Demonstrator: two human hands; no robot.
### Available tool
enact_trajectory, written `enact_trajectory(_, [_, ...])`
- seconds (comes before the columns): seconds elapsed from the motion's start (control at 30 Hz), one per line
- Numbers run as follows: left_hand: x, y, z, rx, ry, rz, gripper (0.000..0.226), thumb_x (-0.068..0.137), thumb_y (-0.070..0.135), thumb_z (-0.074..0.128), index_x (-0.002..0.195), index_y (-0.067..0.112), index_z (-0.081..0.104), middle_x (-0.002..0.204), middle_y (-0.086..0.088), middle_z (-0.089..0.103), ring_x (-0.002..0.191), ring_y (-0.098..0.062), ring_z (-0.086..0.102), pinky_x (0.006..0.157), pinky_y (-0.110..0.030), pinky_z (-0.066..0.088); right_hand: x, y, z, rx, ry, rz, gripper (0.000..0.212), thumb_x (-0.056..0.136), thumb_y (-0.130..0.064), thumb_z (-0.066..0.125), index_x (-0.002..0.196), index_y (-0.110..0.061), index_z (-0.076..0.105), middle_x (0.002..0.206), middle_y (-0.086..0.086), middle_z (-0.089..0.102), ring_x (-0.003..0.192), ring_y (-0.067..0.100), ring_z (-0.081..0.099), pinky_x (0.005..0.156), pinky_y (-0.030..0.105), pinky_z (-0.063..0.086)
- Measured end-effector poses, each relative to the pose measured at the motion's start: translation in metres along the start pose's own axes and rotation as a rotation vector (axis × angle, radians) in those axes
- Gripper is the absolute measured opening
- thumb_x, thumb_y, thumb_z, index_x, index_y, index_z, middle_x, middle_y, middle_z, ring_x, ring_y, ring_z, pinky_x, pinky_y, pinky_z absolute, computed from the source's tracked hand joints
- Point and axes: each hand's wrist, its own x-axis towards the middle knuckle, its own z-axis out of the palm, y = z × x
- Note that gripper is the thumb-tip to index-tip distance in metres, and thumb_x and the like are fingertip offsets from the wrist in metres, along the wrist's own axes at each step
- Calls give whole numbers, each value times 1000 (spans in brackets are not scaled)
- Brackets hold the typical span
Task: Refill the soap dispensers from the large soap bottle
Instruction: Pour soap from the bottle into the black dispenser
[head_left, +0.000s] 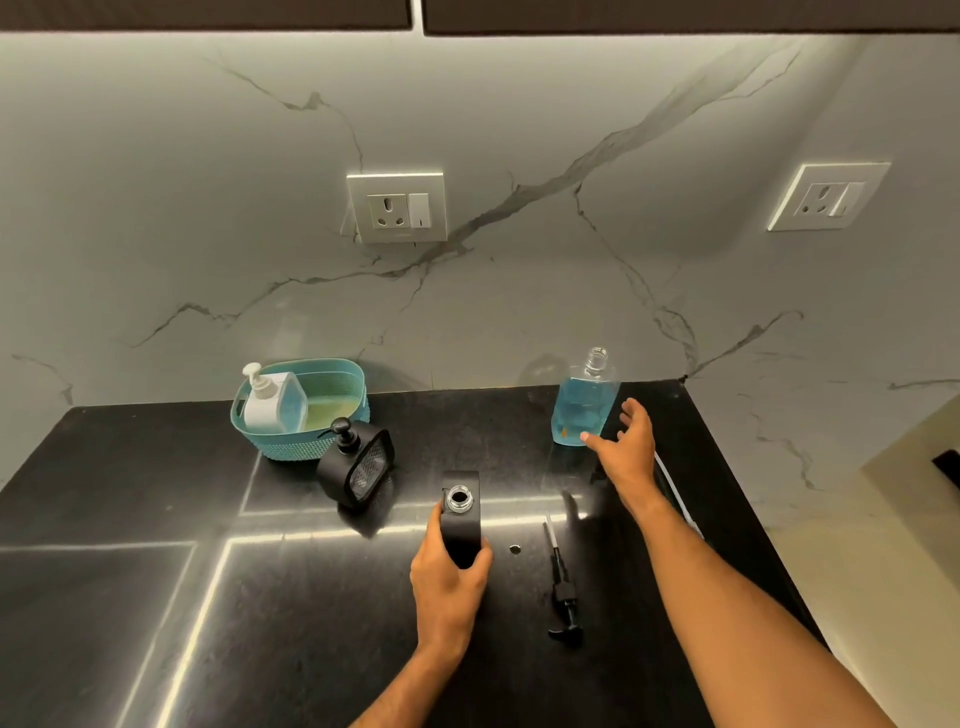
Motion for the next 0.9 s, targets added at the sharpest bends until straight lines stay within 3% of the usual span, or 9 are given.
enact_trajectory(0.1, [17, 7, 3, -5, 11, 7, 74, 80, 18, 85, 146, 24, 53, 117, 15, 71, 104, 10, 66, 86, -3, 47, 13, -1, 0, 41, -47, 5, 89, 80, 0, 83, 154, -11, 34, 154, 8, 43, 144, 22, 41, 114, 34, 40])
enact_trajectory(0.23, [36, 14, 6, 8, 14, 20, 77, 82, 18, 84, 150, 20, 49, 125, 10, 68, 110, 2, 65, 91, -3, 46, 26, -1, 5, 104, -102, -18, 83, 77, 7, 83, 148, -13, 42, 144, 8, 54, 134, 20, 52, 89, 15, 50])
enact_trajectory(0.37, [49, 20, 8, 27, 19, 30, 76, 83, 19, 84, 150, 19, 49, 126, 11, 66, 109, 1, 63, 90, 0, 44, 36, 0, 9, 148, -154, 8, 76, 78, 8, 82, 143, -10, 48, 133, 10, 60, 125, 24, 59, 93, 28, 56])
enact_trajectory(0.47, [55, 24, 11, 34, 15, 26, 76, 83, 18, 84, 150, 19, 47, 125, 14, 63, 104, 15, 60, 88, 3, 42, 43, 0, 10, 157, -151, 20, 69, 76, 8, 82, 136, -9, 52, 127, 11, 63, 122, 27, 62, 93, 32, 56])
enact_trajectory(0.53, [57, 26, 11, 37, 16, 22, 77, 83, 18, 84, 150, 19, 46, 124, 14, 62, 105, 23, 55, 86, 4, 41, 47, 2, 10, 154, -159, 25, 68, 74, 7, 85, 133, -8, 54, 128, 13, 63, 121, 29, 63, 99, 42, 56])
enact_trajectory(0.6, [60, 28, 11, 39, 20, 13, 78, 83, 19, 84, 151, 18, 47, 126, 10, 64, 103, 14, 60, 88, 1, 43, 47, 5, 9, 139, -175, 36, 69, 72, 3, 88, 133, -7, 56, 132, 15, 59, 122, 30, 62, 104, 51, 53])
enact_trajectory(0.77, [60, 32, 10, 41, 33, 20, 78, 83, 19, 84, 152, 15, 47, 130, 3, 68, 111, -2, 62, 93, -7, 47, 36, 7, 10, 109, -47, -15, 65, 66, -13, 96, 120, -7, 62, 122, 11, 64, 112, 27, 66, 98, 51, 56])
enact_trajectory(0.9, [58, 36, 4, 24, 33, 45, 76, 84, 19, 83, 151, 14, 47, 129, 0, 69, 113, -8, 66, 100, -26, 56, 18, 11, 12, 97, 48, -82, 57, 66, -18, 96, 113, -10, 65, 111, 5, 71, 104, 22, 69, 91, 51, 59])
